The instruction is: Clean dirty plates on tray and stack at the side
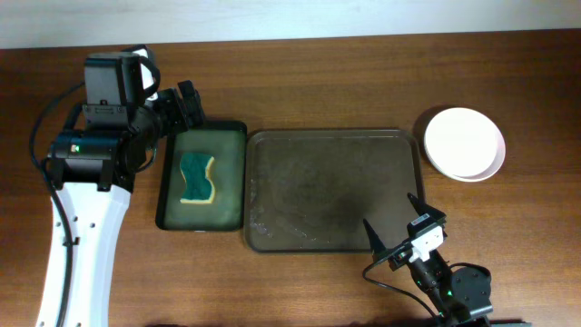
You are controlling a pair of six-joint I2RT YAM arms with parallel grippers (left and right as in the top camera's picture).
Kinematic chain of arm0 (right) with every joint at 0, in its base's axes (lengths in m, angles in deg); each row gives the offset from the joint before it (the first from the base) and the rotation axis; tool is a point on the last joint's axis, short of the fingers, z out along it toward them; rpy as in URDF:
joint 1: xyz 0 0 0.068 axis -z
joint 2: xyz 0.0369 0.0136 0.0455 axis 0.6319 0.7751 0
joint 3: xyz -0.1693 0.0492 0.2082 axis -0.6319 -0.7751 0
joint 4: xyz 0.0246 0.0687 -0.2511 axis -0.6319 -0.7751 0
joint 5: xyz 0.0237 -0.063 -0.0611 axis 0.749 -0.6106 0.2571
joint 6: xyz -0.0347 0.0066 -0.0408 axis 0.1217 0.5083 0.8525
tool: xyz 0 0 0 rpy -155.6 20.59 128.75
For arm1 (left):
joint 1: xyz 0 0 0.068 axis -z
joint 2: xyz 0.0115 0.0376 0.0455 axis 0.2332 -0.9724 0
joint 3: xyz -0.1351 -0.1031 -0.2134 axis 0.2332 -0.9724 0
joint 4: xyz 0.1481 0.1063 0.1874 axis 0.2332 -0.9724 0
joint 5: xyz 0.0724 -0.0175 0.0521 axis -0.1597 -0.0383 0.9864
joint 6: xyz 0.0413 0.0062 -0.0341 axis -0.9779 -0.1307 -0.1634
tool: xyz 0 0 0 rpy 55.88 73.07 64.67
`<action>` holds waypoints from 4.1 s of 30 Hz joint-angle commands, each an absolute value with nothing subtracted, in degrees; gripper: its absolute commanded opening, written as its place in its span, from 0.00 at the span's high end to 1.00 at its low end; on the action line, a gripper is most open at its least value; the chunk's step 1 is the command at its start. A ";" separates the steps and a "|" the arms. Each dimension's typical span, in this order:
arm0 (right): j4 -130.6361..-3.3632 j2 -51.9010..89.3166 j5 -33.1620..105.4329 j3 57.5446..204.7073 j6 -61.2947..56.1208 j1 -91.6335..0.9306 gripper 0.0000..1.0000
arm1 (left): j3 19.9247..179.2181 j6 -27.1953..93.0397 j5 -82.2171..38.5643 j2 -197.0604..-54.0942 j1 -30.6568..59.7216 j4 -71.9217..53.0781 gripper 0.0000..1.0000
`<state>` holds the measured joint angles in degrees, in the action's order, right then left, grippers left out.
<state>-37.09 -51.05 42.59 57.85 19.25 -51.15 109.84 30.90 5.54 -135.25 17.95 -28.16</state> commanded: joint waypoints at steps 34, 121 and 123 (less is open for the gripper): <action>-37.42 -51.33 42.90 57.57 19.47 -50.78 0.02 | 64.78 30.24 8.71 -55.30 10.32 -6.46 0.01; -37.42 -51.33 42.90 57.57 19.44 -50.78 0.02 | 20.21 14.42 3.66 -54.27 17.34 20.18 0.01; -37.42 -51.33 42.90 57.57 19.47 -50.78 0.02 | 20.21 14.42 3.64 -54.27 17.34 20.18 0.01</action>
